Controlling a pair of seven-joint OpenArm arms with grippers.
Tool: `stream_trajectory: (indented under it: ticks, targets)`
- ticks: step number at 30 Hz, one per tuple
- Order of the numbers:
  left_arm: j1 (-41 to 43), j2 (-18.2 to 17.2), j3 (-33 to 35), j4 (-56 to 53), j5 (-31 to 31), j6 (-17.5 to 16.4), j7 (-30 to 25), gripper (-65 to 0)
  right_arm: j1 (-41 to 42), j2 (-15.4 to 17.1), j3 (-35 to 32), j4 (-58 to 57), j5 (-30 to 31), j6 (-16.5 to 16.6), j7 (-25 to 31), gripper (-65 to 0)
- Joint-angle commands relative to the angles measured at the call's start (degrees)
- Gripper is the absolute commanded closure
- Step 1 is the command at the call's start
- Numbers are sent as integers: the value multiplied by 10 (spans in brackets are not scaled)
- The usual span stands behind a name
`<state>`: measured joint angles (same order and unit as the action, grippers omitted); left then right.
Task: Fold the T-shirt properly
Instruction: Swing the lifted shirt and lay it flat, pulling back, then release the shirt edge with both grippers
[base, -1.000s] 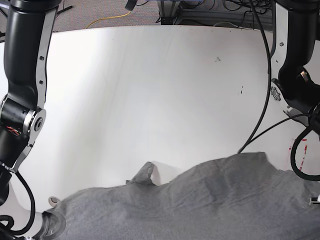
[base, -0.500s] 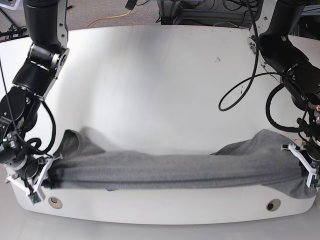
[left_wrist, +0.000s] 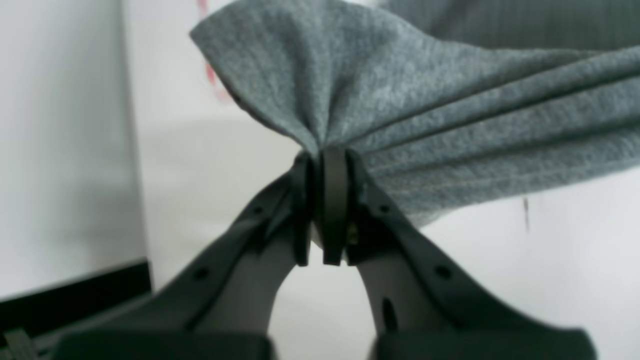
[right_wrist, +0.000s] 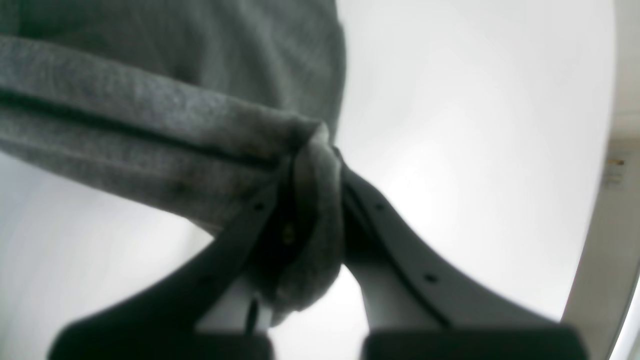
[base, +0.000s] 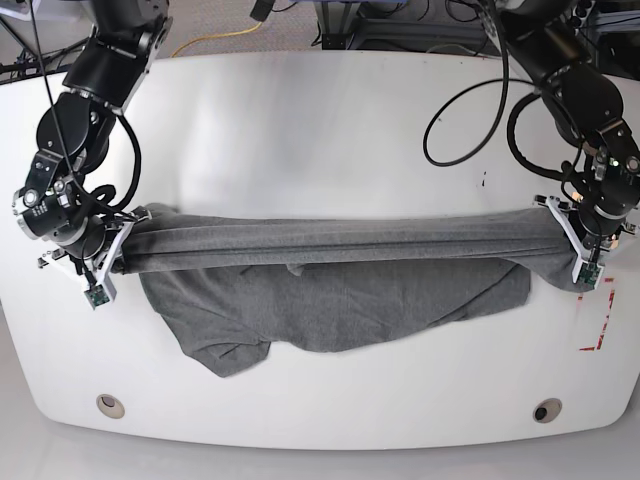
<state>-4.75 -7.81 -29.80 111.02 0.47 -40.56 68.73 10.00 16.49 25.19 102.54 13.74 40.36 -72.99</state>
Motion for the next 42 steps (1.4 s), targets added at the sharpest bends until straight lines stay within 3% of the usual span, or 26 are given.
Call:
stream_trajectory:
  ticks: [1, 11, 22, 42]
  targets:
    - [12, -11, -4, 11, 18, 6, -4, 0, -7, 9, 5, 20, -13, -4, 5, 0]
    - [126, -12, -37, 11, 18, 6, -46, 0, -135, -12, 6, 87, -13, -4, -5, 0]
    - [221, -15, -35, 10, 21, 6, -49, 0, -223, -35, 6, 91, -14, -4, -12, 0]
    - [242, -37, -34, 5, 23, 6, -58, 0, -261, -41, 32, 89, -18, -4, -14, 0]
